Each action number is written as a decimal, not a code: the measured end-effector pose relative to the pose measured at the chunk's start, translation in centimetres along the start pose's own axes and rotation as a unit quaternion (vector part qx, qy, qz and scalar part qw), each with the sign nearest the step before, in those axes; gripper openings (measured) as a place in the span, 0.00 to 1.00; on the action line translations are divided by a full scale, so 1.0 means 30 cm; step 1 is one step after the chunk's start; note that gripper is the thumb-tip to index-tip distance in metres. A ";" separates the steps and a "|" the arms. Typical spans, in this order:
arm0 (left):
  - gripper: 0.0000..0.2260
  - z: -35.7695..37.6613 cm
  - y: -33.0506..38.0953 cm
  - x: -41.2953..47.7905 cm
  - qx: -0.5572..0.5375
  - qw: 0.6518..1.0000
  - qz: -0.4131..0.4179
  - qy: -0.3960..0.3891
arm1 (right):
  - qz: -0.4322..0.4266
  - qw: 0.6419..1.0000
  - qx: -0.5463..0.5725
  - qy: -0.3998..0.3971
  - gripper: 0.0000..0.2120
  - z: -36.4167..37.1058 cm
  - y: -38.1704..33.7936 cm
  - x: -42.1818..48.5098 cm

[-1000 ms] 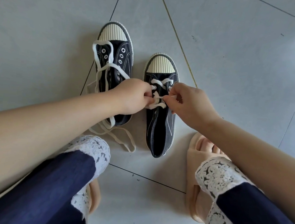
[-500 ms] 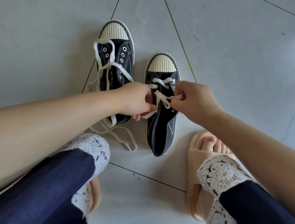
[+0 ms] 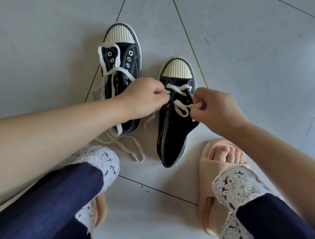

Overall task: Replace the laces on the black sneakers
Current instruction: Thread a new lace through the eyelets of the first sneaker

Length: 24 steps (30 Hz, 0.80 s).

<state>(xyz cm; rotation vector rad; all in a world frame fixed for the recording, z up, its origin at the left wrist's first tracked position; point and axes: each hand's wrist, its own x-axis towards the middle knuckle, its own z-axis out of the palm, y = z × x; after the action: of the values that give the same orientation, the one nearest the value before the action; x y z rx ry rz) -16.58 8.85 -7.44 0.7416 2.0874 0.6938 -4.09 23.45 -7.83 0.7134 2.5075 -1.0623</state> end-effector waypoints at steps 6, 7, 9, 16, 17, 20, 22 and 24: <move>0.15 0.009 0.006 -0.025 -0.375 0.924 -0.056 -0.046 | -0.001 1.000 -0.001 0.009 0.11 -0.014 0.028 -0.016; 0.16 0.002 0.011 -0.015 -0.391 0.917 -0.070 -0.042 | -0.001 1.000 -0.006 0.010 0.11 -0.016 0.034 -0.018; 0.20 -0.024 0.014 0.012 -0.327 0.942 -0.071 0.013 | 0.004 1.000 -0.020 0.010 0.13 -0.023 0.050 -0.023; 0.12 -0.043 -0.001 -0.011 0.161 0.986 0.042 0.009 | -0.004 0.999 -0.037 0.013 0.09 -0.038 0.062 -0.024; 0.12 -0.022 0.006 -0.013 0.184 0.981 0.049 -0.032 | -0.007 0.999 -0.038 0.014 0.08 -0.035 0.058 -0.023; 0.10 0.007 0.017 0.002 0.222 0.971 0.066 -0.066 | -0.011 0.999 -0.029 0.025 0.07 -0.034 0.062 -0.029; 0.10 -0.006 0.020 0.006 0.168 0.983 0.061 -0.044 | -0.014 0.999 -0.027 0.031 0.07 -0.034 0.071 -0.035; 0.11 -0.028 0.016 -0.005 0.050 0.998 0.012 -0.024 | -0.013 0.999 -0.031 0.032 0.07 -0.030 0.076 -0.038</move>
<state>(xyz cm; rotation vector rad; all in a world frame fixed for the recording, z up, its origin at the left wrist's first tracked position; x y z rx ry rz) -17.05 8.88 -6.59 0.8308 2.0844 0.5829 -1.98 25.10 -8.00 0.7094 2.5984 -0.9815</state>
